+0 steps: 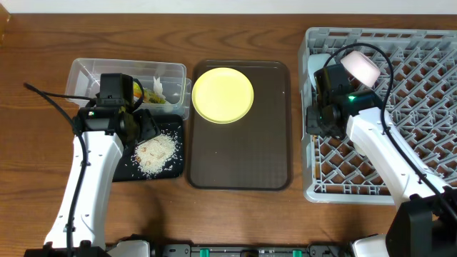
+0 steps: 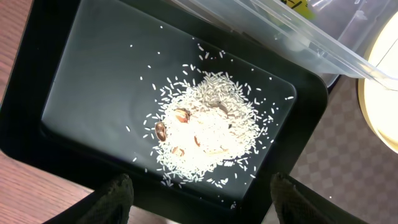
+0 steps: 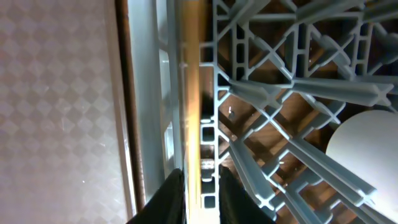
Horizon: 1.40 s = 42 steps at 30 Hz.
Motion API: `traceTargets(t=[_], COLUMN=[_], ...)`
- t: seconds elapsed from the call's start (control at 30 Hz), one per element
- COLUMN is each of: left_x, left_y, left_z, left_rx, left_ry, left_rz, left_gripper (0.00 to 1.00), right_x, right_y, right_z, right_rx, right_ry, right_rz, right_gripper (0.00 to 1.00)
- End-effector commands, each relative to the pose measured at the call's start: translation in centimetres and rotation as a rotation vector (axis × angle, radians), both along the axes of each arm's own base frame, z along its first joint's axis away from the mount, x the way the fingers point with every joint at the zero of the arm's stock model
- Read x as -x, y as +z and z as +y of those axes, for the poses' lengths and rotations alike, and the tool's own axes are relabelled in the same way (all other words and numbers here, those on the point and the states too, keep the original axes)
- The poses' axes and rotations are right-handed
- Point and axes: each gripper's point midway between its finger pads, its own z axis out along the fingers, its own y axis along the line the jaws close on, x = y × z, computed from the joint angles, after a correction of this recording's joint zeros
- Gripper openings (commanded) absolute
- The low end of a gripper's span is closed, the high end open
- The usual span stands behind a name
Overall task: Sort waste into correct bins and load items into the dishwasher rack
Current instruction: 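Move the right gripper to the yellow plate and grasp its rim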
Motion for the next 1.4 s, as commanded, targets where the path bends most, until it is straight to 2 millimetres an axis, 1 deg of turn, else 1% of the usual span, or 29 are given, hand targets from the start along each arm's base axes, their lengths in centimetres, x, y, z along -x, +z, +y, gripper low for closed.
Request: traceTargets(t=[0.0, 0.17, 0.27, 0.33, 0.47, 0.57, 0.63, 0.7, 0.77, 0.8, 0.87, 1.0, 1.13, 1.23, 1.37], left_x=[0.0, 0.0, 0.0, 0.0, -0.1, -0.1, 0.0, 0.0, -0.1, -0.1, -0.1, 0.0, 0.0, 0.0, 0.0], left_y=[0.5, 0.5, 0.5, 0.5, 0.5, 0.5, 0.5, 0.5, 0.5, 0.5, 0.5, 0.5, 0.5, 0.5, 0.5], left_z=[0.2, 0.2, 0.2, 0.2, 0.2, 0.2, 0.2, 0.2, 0.2, 0.2, 0.2, 0.2, 0.2, 0.2, 0.2], left_rx=[-0.004, -0.003, -0.004, -0.004, -0.003, -0.003, -0.003, -0.003, -0.003, -0.003, -0.003, -0.003, -0.003, -0.003, -0.003], left_ry=[0.011, 0.011, 0.011, 0.011, 0.011, 0.011, 0.011, 0.011, 0.011, 0.011, 0.011, 0.011, 0.011, 0.011, 0.011], left_rz=[-0.016, -0.016, -0.016, -0.016, -0.017, -0.017, -0.016, -0.016, -0.017, -0.017, -0.017, -0.016, -0.016, -0.016, -0.016], left_gripper=[0.74, 0.74, 0.74, 0.74, 0.74, 0.74, 0.74, 0.74, 0.74, 0.74, 0.74, 0.74, 0.74, 0.74, 0.74], right_x=[-0.4, -1.1, -1.9, -2.6, -4.3, -5.5, -6.0, -6.5, -6.9, -7.2, -7.7, -8.9, -9.8, -10.2, -10.5], right_y=[0.6, 2.3, 3.8, 5.1, 7.6, 8.4, 8.2, 7.4, 6.1, 5.0, 3.3, -0.7, -4.0, -5.8, -7.1], right_z=[-0.2, 0.0, 0.9, 2.5, 6.7, 9.2, 10.7, 12.3, 13.6, 14.2, 14.6, 14.9, 15.9, 16.7, 17.6], right_rx=[0.002, -0.017, -0.054, -0.113, -0.273, -0.312, -0.321, -0.330, -0.334, -0.332, -0.321, -0.298, -0.324, -0.345, -0.346], right_ry=[0.000, 0.001, 0.042, 0.102, 0.204, 0.260, 0.290, 0.319, 0.335, 0.323, 0.291, 0.199, 0.146, 0.128, 0.134], right_rz=[-0.030, -0.103, -0.170, -0.226, -0.351, -0.419, -0.441, -0.445, -0.436, -0.424, -0.405, -0.368, -0.345, -0.340, -0.350], right_gripper=[0.19, 0.20, 0.21, 0.22, 0.32, 0.45, 0.49, 0.52, 0.52, 0.53, 0.52, 0.52, 0.52, 0.51, 0.50])
